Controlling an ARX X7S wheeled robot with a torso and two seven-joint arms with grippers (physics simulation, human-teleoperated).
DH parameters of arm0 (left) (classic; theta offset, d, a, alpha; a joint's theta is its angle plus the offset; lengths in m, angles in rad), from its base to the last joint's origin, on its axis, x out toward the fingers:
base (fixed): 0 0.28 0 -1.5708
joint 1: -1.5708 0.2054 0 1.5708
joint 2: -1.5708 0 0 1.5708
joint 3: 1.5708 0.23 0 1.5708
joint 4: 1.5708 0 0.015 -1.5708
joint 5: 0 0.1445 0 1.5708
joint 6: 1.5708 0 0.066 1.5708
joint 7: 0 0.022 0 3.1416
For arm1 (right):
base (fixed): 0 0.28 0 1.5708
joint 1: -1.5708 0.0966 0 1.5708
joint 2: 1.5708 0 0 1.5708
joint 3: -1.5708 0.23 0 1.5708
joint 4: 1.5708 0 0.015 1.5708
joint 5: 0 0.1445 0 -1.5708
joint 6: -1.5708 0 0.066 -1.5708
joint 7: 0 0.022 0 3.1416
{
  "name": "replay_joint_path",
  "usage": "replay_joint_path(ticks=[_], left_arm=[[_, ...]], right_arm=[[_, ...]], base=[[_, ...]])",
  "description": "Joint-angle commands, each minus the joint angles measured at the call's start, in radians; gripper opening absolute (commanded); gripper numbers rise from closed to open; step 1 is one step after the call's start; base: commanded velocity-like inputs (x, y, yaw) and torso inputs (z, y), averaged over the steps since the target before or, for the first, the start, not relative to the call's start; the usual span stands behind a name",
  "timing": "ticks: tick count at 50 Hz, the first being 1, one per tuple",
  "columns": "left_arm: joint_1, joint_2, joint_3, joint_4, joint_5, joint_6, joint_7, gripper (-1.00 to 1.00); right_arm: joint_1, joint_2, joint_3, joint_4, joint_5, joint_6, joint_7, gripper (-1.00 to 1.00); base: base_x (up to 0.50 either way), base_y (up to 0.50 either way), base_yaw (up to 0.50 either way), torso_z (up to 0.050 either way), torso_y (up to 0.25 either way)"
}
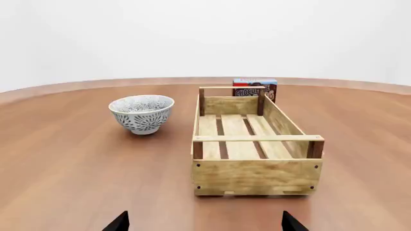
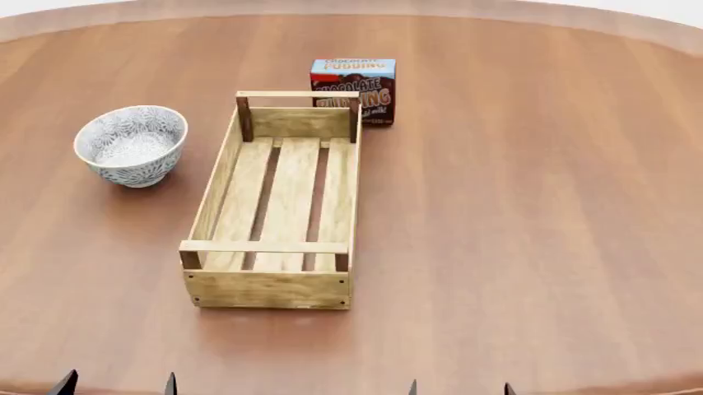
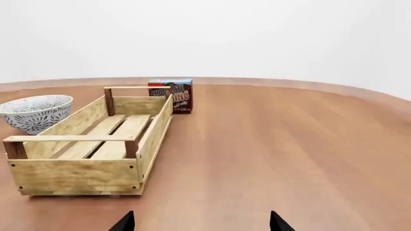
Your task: Pick up the bowl on the left and put it in the tray.
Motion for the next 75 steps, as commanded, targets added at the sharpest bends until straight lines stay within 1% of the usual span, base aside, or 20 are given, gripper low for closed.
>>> replay_joint_path(ticks=[1,5,15,18,19,20,21,29,37,48,75], left_arm=[[0.0,-0.01,0.011,0.0,-0.01,0.0,-0.011,1.0],[0.004,-0.023,0.03,0.025,-0.024,-0.029,-0.037,1.0],[0.002,-0.052,0.07,0.029,-0.025,-0.018,-0.068,1.0],[-0.003,-0.058,0.076,0.043,-0.008,-0.062,-0.092,1.0],[-0.027,-0.06,0.12,-0.219,-0.008,0.171,-0.171,1.0],[0.0,-0.011,0.023,0.04,0.038,-0.055,-0.035,1.0],[0.0,-0.017,0.03,0.044,0.035,-0.06,-0.042,1.0],[-0.003,-0.043,0.065,0.038,0.023,-0.063,-0.072,1.0],[-0.008,-0.058,0.082,0.022,0.012,-0.06,-0.09,1.0],[-0.008,-0.073,0.097,0.013,-0.004,-0.051,-0.11,1.0],[-0.008,-0.103,0.128,0.012,-0.038,-0.045,-0.145,1.0]], right_arm=[[0.0,0.009,-0.013,0.0,0.009,0.0,0.0,1.0],[-0.007,0.026,-0.034,-0.01,0.015,-0.003,0.032,1.0],[-0.005,0.049,-0.058,-0.017,0.038,-0.017,0.055,1.0],[-0.006,0.054,-0.064,-0.018,0.042,-0.019,0.063,1.0],[-0.02,0.105,-0.111,-0.098,0.068,0.088,0.041,1.0],[-0.008,0.011,-0.014,-0.017,0.001,-0.021,0.012,1.0],[-0.008,0.017,-0.02,-0.017,0.008,-0.023,0.019,1.0],[-0.006,0.044,-0.05,-0.017,0.032,-0.019,0.04,1.0],[-0.019,0.062,-0.073,-0.003,0.043,-0.104,0.046,1.0],[-0.022,0.077,-0.092,0.01,0.046,-0.138,0.068,1.0],[-0.022,0.107,-0.13,0.004,0.079,-0.138,0.097,1.0]], base=[[0.0,0.0,0.0,0.0,0.0],[0.0,0.0,0.0,0.0,0.0],[0.0,0.0,0.0,0.0,0.0],[0.0,0.0,0.0,0.0,0.0],[0.0,0.0,0.0,0.0,0.0],[0.0,0.0,0.0,0.0,0.0],[0.0,0.0,0.0,0.0,0.0],[0.0,0.0,0.0,0.0,0.0],[0.0,0.03,0.0,0.0,0.0],[0.0,0.5,0.0,0.0,0.0],[0.0,0.5,0.0,0.0,0.0]])
